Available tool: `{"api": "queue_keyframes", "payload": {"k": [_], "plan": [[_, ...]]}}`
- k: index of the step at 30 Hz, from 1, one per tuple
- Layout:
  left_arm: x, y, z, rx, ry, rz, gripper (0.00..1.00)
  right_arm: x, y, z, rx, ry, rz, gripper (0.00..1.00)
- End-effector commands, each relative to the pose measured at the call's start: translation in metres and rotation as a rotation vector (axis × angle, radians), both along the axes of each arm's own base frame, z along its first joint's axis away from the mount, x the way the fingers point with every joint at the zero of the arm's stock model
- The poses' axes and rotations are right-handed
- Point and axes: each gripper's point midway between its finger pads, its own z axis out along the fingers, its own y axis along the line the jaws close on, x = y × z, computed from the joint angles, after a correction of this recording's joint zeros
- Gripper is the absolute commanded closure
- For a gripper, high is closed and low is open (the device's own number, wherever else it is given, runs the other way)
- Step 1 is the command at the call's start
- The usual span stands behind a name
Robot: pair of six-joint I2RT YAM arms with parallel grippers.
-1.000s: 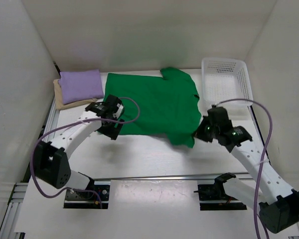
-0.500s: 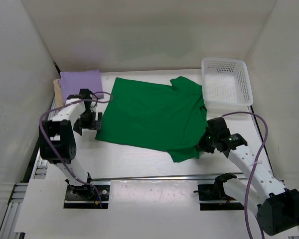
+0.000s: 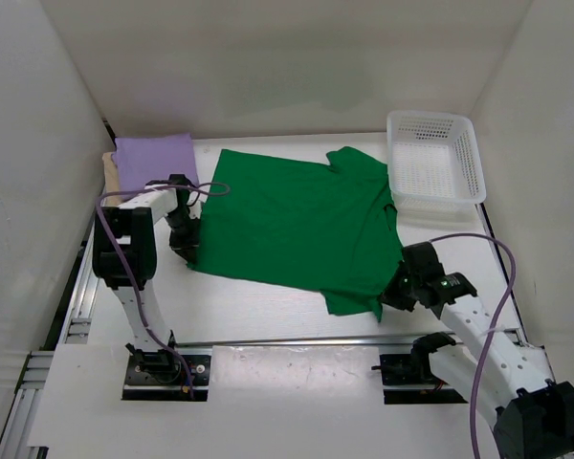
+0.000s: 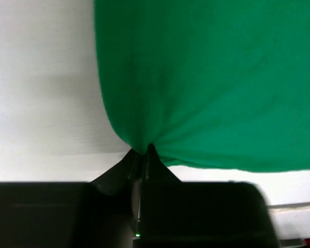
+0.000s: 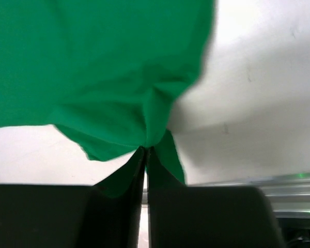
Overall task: Fold and stack the t-shirts
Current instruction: Flatten out the tshirt
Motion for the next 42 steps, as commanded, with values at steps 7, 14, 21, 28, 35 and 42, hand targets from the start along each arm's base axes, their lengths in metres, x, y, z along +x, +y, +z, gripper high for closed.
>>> {"api": "queue_keyframes", "payload": {"k": [7,14,21,28,35,42], "plan": [[-0.013,0.017,0.01,-0.026,-0.035,0.068,0.9,-0.045,0.0,-0.027,-0.006,0.179,-0.014,0.27],[-0.032,0.02,0.022,-0.035,-0.054,0.087,0.9,-0.051,0.02,-0.017,-0.011,0.082,0.037,0.31],[-0.036,0.02,0.025,-0.044,-0.054,0.096,0.9,-0.054,0.021,-0.03,-0.191,0.072,0.131,0.29],[-0.044,0.023,0.029,-0.053,-0.051,0.114,0.9,-0.024,0.02,-0.031,-0.339,0.017,0.151,0.51],[-0.058,0.03,0.035,-0.031,-0.041,0.134,0.9,-0.018,0.042,-0.02,-0.242,-0.063,0.22,1.0],[-0.093,0.045,0.053,0.02,-0.007,0.18,0.9,-0.06,0.068,0.022,-0.003,-0.033,0.348,1.0]]}}
